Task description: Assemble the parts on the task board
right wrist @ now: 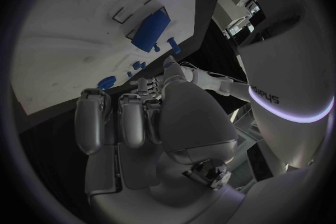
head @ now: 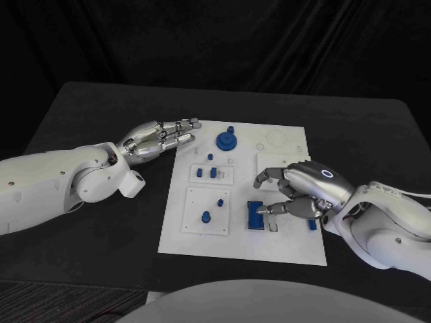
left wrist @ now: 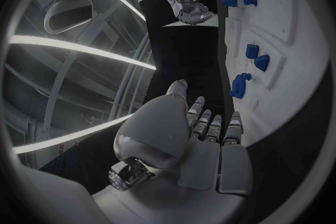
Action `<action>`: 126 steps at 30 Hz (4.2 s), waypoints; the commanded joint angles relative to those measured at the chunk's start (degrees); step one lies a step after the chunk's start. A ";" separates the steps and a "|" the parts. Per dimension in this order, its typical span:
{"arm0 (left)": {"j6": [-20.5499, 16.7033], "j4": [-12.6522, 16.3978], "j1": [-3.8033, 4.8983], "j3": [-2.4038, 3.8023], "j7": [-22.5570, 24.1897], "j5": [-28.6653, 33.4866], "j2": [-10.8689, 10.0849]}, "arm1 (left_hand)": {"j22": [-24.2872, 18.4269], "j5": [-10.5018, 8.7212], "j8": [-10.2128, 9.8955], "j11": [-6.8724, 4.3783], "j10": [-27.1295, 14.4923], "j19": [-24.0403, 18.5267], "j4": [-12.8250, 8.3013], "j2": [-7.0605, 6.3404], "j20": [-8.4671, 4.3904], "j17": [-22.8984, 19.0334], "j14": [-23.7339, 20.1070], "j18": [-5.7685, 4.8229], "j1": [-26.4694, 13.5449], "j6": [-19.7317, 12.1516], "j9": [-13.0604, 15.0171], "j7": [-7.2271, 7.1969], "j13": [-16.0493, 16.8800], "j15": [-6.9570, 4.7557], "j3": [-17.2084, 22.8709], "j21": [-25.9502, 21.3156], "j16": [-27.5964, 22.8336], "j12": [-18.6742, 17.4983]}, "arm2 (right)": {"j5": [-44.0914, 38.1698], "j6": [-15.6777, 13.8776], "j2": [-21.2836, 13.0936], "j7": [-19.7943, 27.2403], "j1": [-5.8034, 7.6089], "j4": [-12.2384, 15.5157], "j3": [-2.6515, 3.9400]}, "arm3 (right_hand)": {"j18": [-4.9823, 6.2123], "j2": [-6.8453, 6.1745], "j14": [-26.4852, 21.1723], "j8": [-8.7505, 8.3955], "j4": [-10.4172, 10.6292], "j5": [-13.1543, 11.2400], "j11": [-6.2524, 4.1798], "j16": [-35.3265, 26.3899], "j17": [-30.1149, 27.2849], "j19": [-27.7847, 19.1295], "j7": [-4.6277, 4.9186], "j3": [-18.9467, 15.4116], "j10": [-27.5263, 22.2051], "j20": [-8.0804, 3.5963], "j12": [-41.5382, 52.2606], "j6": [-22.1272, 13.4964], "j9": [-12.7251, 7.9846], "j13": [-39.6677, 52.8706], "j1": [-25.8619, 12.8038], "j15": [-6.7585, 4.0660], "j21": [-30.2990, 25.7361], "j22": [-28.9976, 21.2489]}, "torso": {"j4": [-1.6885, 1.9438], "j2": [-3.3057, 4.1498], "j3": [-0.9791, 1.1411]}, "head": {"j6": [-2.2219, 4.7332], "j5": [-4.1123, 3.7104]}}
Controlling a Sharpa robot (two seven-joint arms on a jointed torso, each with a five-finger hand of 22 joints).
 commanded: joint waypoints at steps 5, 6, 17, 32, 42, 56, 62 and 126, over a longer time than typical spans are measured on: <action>0.73 0.13 -0.24 0.04 0.97 0.08 -0.30 | 0.05 0.16 0.17 0.16 0.31 0.10 0.30 0.35 0.35 -0.03 -0.04 0.72 0.44 0.10 0.09 0.12 0.05 0.39 0.13 0.36 -0.04 0.38 | -13.79 -3.43 0.23 -3.95 -2.93 -0.22 0.01 | -0.27 -2.45 3.42 0.11 2.46 -0.32 0.01 -0.16 0.14 3.35 0.32 0.05 6.06 -0.04 0.31 0.59 -1.23 15.08 -1.00 -0.04 -0.18 12.52 | 0.03 -0.02 0.02 | 0.00 0.00; 0.76 0.13 -0.27 0.04 0.96 0.08 -0.33 | 0.05 0.16 0.17 0.16 0.31 0.10 0.30 0.35 0.35 -0.03 -0.04 0.72 0.44 0.10 0.09 0.12 0.05 0.39 0.13 0.36 -0.04 0.38 | -14.18 -2.98 0.37 -4.79 -3.20 -0.32 0.01 | -0.20 -3.52 3.34 0.16 3.76 -0.81 0.08 -0.34 -0.20 3.23 0.41 0.74 6.06 0.02 0.31 -0.54 -1.58 15.08 -0.98 0.07 -0.49 12.41 | 0.03 -0.02 0.03 | 0.00 -0.05; 0.96 0.12 -0.44 0.04 0.90 0.08 -0.38 | 0.05 0.16 0.17 0.16 0.31 0.10 0.30 0.35 0.35 -0.03 -0.04 0.72 0.44 0.10 0.09 0.12 0.05 0.39 0.13 0.36 -0.04 0.38 | -15.39 -1.94 1.53 -8.34 -5.02 -0.90 0.01 | 0.10 -10.31 3.01 4.85 7.27 -4.65 1.01 -1.35 -1.96 2.70 1.49 2.27 6.06 0.72 0.31 -9.92 -1.12 15.08 -4.60 0.77 -1.89 11.99 | 0.17 0.03 -0.15 | 0.00 -0.26; 1.02 0.20 -0.47 0.04 0.77 0.08 -0.56 | 0.08 0.22 0.20 0.21 0.29 0.14 0.27 0.40 0.37 -0.03 -0.03 0.72 0.53 0.14 0.09 0.16 0.04 0.42 0.20 0.38 -0.03 0.39 | -15.49 -1.56 2.31 -10.15 -5.61 -1.69 0.01 | 0.21 -8.05 2.93 13.87 7.09 3.12 1.16 -1.75 -2.53 2.56 1.60 3.62 6.06 0.88 0.31 -13.39 0.49 15.08 -4.43 0.91 -2.47 11.84 | 0.17 0.04 -0.12 | 0.00 -0.29; 1.11 0.23 -0.48 0.04 0.65 0.08 -0.57 | 0.11 0.20 0.22 0.23 0.29 0.17 0.27 0.41 0.39 -0.02 0.00 0.72 0.56 0.13 0.09 0.19 0.04 0.46 0.23 0.40 -0.02 0.41 | -15.49 0.14 2.82 -11.11 -5.63 -2.17 0.01 | 0.23 -6.06 2.95 18.60 6.78 14.37 0.98 -1.84 -2.55 2.57 1.33 4.00 6.06 0.76 0.31 -14.05 0.47 15.08 -3.01 0.72 -2.62 11.83 | 0.19 0.05 -0.12 | 0.00 -0.34; 1.34 0.23 -0.49 0.04 0.62 0.08 -0.55 | 0.23 0.18 0.23 0.25 0.29 0.25 0.30 0.44 0.42 0.01 0.07 0.72 0.57 0.11 0.09 0.21 0.04 0.56 0.25 0.45 0.02 0.43 | -15.49 0.72 3.25 -10.63 -5.64 -2.00 0.01 | 0.18 -5.74 3.01 21.95 6.69 22.67 0.69 -1.75 -2.27 2.68 1.01 3.88 6.06 0.56 0.31 -14.18 0.67 15.08 -1.86 0.53 -2.45 11.91 | 0.17 0.05 -0.12 | 0.00 -0.16; 1.38 0.22 -0.50 0.04 0.65 0.08 -0.56 | 0.39 0.18 0.24 0.28 0.30 0.37 0.33 0.49 0.46 0.04 0.13 0.73 0.59 0.09 0.09 0.23 0.04 0.74 0.29 0.52 0.05 0.47 | -15.49 0.45 3.15 -10.31 -5.64 -1.91 0.02 | 0.12 -5.38 3.10 22.91 6.72 29.96 0.52 -1.55 -1.83 2.79 0.84 4.07 6.06 0.42 0.31 -13.49 0.18 15.08 -2.05 0.38 -2.19 12.00 | 0.16 0.03 -0.11 | 0.00 -0.11; 1.87 0.18 -0.61 0.04 0.21 0.08 -0.60 | 0.59 0.14 0.29 0.37 0.32 0.60 0.53 0.64 0.61 0.12 0.34 0.74 0.57 0.11 0.09 0.31 0.05 1.12 0.37 0.66 0.17 0.56 | -14.07 3.39 2.50 -12.87 -5.65 -0.29 0.01 | 0.69 -6.83 2.67 26.04 6.60 25.87 1.50 -3.09 -3.62 1.86 2.01 4.74 6.06 1.15 0.31 -22.02 -8.07 15.08 -0.72 1.19 -5.15 11.20 | 0.19 0.05 -0.10 | 0.00 -0.07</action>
